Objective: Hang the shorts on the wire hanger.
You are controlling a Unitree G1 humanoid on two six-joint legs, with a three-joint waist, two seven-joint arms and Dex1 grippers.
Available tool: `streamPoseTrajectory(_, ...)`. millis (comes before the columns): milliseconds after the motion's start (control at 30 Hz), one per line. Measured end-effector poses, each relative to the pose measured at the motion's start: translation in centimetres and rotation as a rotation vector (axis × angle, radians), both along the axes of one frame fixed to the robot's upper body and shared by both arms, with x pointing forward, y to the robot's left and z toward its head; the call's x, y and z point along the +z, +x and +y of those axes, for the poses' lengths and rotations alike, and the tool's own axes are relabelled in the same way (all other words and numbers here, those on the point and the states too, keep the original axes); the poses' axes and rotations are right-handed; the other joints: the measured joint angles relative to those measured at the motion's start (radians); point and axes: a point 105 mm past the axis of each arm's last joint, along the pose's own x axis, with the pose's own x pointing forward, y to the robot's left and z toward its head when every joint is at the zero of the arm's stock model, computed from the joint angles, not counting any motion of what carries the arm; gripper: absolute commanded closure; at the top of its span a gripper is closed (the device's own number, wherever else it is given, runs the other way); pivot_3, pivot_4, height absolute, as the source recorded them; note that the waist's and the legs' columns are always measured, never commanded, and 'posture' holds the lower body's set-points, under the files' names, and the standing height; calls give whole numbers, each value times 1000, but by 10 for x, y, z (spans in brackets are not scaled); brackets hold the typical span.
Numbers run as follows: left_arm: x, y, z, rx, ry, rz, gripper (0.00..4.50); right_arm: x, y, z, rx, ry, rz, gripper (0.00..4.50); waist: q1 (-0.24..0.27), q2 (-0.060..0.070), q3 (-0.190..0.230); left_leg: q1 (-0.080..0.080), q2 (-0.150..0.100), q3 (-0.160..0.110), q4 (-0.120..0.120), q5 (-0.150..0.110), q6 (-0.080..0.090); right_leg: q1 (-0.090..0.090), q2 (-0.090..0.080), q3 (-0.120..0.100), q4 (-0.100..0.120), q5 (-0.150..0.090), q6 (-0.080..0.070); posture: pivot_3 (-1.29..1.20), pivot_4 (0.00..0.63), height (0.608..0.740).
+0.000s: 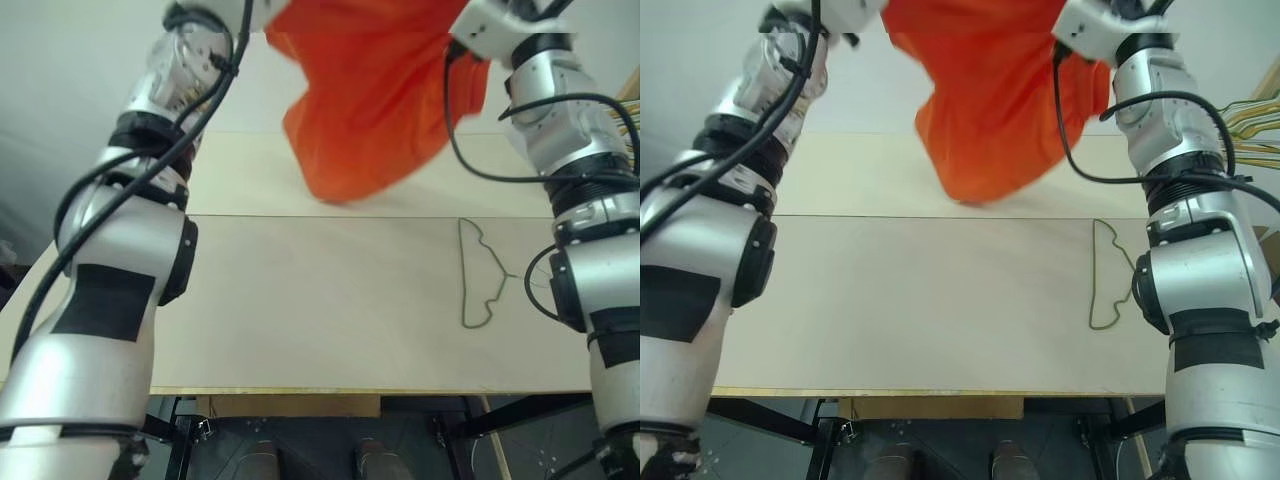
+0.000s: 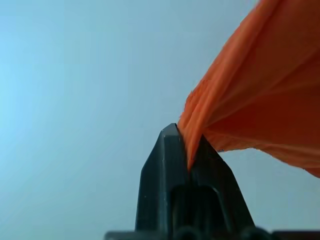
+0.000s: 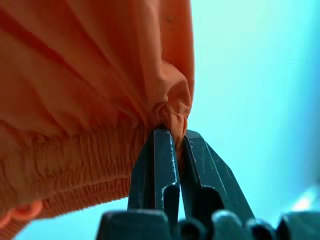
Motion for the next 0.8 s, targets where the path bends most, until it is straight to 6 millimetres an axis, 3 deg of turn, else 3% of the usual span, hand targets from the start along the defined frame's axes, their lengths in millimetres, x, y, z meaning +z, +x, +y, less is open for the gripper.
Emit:
streamPoseTrajectory(100, 2, -6, -10, -56, 41, -45, 4500, -15, 0, -9, 15, 1, -13, 4478, 11, 0, 0, 0, -8, 1, -8, 3, -5, 1, -9, -3, -7, -1, 1, 70, 0, 740)
streamPoseTrajectory(167, -27, 1, -14, -142, 122, 46, 4500, -56, 8, -20, 37, -25, 86, 4478, 16, 1, -1, 7, -9, 1, -8, 6, -9, 14, -12, -6, -14, -1, 3, 76, 0, 740)
streamPoseTrajectory(233, -79, 11, -14, -226, 214, 205, 4500, -105, 13, -27, 70, -62, 222, 4478, 16, 1, -1, 11, -10, 1, -8, 4, -6, 19, -12, -7, -22, -1, 4, 80, 0, 740)
streamPoseTrajectory(333, -156, 9, -13, -393, 325, 456, 4500, -156, 10, -34, 118, -128, 373, 4478, 11, 1, -1, 11, -10, 0, -7, 7, -10, 19, -12, -8, -20, 0, 5, 84, 0, 740)
streamPoseTrajectory(400, -217, -10, -7, -552, 405, 670, 4500, -192, 1, -40, 167, -184, 493, 4478, 2, 2, -1, 12, -9, -1, -7, 9, -12, 21, -12, -8, -19, 1, 5, 89, 0, 740)
streamPoseTrajectory(467, -262, -39, -1, -685, 504, 843, 4500, -222, -8, -33, 247, -256, 606, 4478, -22, 2, -1, 12, -9, -1, -6, 10, -12, 20, -11, -8, -18, 1, 5, 95, 0, 740)
streamPoseTrajectory(567, -289, -84, 9, -828, 611, 1026, 4500, -265, -29, -28, 355, -385, 793, 4478, -52, 2, -1, 14, -8, -4, -3, 7, -7, 25, -11, -9, -11, 1, 5, 97, 0, 740)
streamPoseTrajectory(633, -293, -106, 12, -883, 660, 1121, 4500, -293, -42, -24, 420, -449, 909, 4478, -62, 2, -1, 24, -8, -5, 1, 3, -2, 35, -11, -9, -14, 0, 5, 98, 0, 740)
streamPoseTrajectory(700, -293, -130, 17, -925, 748, 1217, 4500, -307, -53, -16, 483, -515, 976, 4478, -74, 2, -1, 30, -9, -5, 6, 2, 1, 42, -11, -9, -11, 0, 5, 99, 0, 740)
streamPoseTrajectory(800, -303, -159, 27, -958, 857, 1351, 4500, -319, -70, -9, 560, -599, 1024, 4478, -78, 3, 1, 56, -8, -4, 7, 2, 4, 68, -11, -9, -13, -6, 11, 93, 0, 740)
